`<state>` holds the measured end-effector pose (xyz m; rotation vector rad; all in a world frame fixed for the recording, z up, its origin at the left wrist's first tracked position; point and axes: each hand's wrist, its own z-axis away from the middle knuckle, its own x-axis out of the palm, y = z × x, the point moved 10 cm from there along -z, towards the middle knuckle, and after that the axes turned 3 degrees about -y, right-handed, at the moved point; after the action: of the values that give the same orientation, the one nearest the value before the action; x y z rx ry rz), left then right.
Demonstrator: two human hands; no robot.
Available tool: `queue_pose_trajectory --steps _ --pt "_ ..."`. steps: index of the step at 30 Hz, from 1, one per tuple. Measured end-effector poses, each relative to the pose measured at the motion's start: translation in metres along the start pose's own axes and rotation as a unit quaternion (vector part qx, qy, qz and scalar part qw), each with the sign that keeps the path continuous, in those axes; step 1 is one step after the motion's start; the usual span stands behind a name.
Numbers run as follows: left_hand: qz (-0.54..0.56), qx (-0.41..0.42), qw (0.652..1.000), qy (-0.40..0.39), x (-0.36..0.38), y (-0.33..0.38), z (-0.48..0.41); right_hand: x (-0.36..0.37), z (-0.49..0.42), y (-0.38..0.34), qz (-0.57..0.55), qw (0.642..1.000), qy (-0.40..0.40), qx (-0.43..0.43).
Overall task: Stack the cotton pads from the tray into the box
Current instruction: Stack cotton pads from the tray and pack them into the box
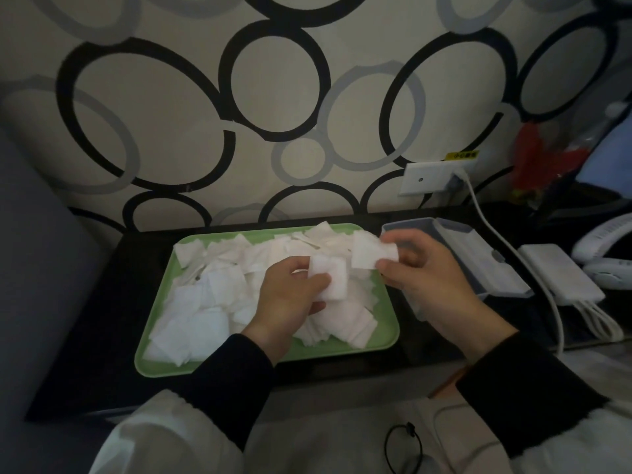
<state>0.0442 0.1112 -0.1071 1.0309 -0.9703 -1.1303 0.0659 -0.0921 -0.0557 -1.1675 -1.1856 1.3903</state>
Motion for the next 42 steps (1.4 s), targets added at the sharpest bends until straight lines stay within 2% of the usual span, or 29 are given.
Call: queue_pose_trajectory --steps 2,5,13,23,29,36,42 --pt "0.014 -0.010 1.000 -0.007 0.004 -0.002 0.001 0.008 0.001 0.003 -0.117 0.992 -0.031 0.021" --pt "0.015 -0.013 0.999 -0.028 0.011 -0.001 0.003 0.014 0.000 0.005 -0.161 0.984 -0.060 0.037" --pt "-0.037 -0.013 0.996 -0.078 0.019 0.001 0.011 0.020 0.001 0.001 -0.033 0.991 -0.130 0.025" --pt "-0.035 -0.009 0.995 -0.095 0.026 0.006 0.018 0.028 0.000 0.002 0.109 0.983 -0.146 -0.010" --pt "-0.030 -0.018 0.997 -0.073 0.021 0.001 0.018 0.034 0.004 -0.004 0.114 0.981 -0.152 -0.023" --pt "-0.053 -0.020 0.995 -0.081 0.021 -0.002 0.020 0.042 0.012 -0.017 0.026 0.980 -0.194 -0.031" --pt "-0.059 -0.015 0.993 -0.100 0.022 0.000 0.023 0.038 0.008 -0.003 0.183 0.970 -0.161 0.006"
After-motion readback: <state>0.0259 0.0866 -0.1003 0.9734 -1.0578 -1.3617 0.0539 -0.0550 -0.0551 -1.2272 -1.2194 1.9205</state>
